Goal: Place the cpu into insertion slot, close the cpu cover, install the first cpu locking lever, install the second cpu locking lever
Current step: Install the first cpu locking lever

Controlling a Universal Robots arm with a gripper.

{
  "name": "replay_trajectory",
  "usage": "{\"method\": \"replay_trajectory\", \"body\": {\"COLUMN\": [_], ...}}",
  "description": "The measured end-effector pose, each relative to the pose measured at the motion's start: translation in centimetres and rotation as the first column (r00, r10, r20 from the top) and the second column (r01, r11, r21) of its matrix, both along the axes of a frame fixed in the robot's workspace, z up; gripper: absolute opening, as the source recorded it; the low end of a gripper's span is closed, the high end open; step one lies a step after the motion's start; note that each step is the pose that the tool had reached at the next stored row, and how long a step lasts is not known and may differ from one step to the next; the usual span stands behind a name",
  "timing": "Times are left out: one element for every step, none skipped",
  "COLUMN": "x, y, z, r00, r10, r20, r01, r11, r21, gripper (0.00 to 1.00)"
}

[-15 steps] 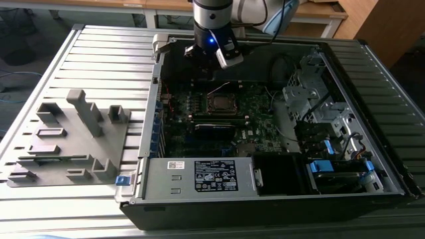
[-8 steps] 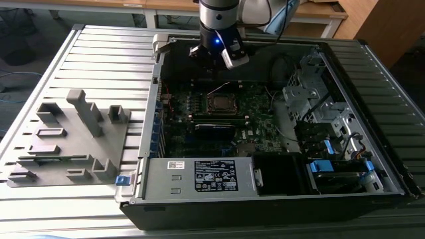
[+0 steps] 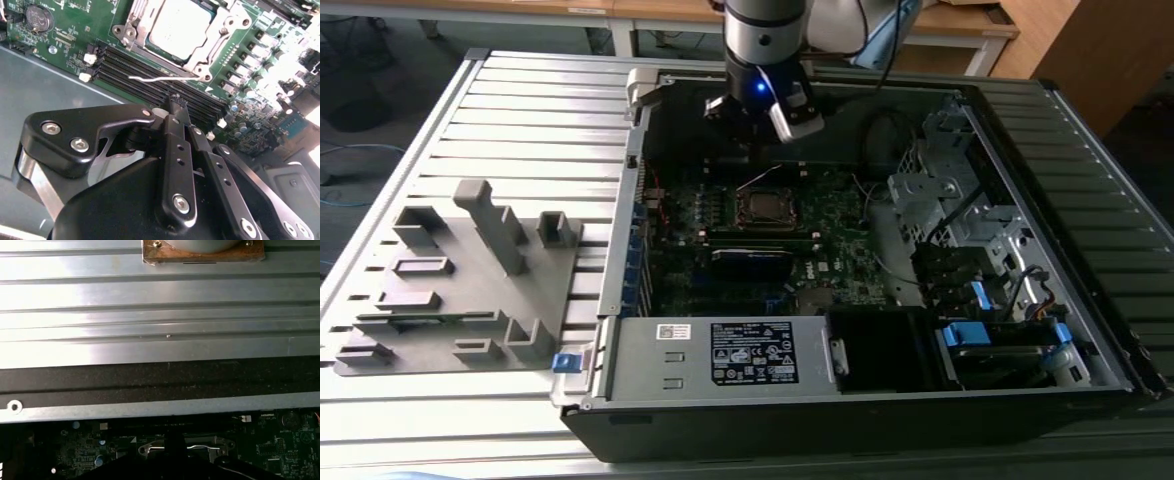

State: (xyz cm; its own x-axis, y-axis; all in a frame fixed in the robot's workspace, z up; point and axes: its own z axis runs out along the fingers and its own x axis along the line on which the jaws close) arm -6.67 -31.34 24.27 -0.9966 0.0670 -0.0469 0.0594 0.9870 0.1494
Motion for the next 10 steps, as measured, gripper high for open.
{"method": "replay_trajectory", "body": {"x": [0.06,0.11,0.17,0.22,0.27,0.34,0.4,0.48,0.55,0.64], "y": [0.0,-0.01,0.0,-0.01,-0.01,-0.01,-0.01,-0.01,-0.01,-0.01], "z": [-0.06,-0.1,-0.14,-0.18,-0.23,-0.27,-0.3,-0.33,-0.36,-0.39], "r00": [1.0,1.0,1.0,1.0,1.0,1.0,1.0,1.0,1.0,1.0], "r10": [0.0,0.0,0.0,0.0,0.0,0.0,0.0,0.0,0.0,0.0], "r20": [0.0,-0.0001,-0.0001,-0.0001,0.0,0.0,0.0,0.0,0.0,0.0], "r01": [0.0,0.0,0.0,0.0,0.0,0.0,0.0,0.0,0.0,0.0], "r11": [1.0,1.0,1.0,1.0,1.0,1.0,1.0,1.0,1.0,1.0], "r21": [-0.0008,-0.0019,-0.0034,-0.0051,-0.0066,-0.0076,-0.0081,-0.0083,-0.0083,-0.0083], "gripper": [0.11,0.11,0.11,0.11,0.11,0.11,0.11,0.11,0.11,0.11]}}
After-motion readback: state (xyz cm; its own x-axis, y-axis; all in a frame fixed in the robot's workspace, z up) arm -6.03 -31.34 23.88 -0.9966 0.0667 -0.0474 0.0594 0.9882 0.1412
